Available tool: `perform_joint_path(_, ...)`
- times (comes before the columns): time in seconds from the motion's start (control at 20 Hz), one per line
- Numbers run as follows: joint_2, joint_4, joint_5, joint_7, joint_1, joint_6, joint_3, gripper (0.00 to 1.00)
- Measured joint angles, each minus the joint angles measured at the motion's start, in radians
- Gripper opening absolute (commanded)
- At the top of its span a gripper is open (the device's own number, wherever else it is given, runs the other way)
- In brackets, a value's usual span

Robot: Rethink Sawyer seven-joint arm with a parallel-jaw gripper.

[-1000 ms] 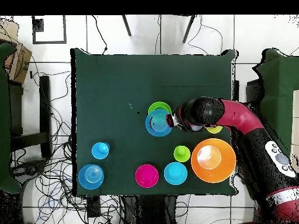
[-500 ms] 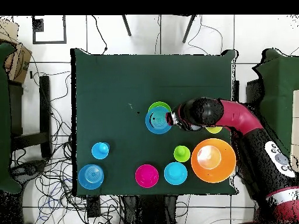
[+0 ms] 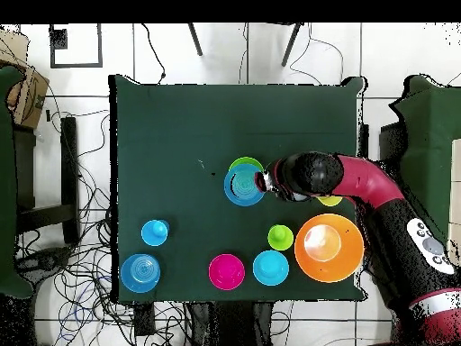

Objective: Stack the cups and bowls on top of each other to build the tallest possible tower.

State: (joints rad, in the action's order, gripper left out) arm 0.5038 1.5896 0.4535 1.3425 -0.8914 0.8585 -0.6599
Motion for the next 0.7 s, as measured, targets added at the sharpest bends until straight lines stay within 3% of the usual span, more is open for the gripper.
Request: perform_joint_path(0.7, -0.001, 0.0, 0.0, 0.0, -0.008, -0.021, 0.0, 0.0)
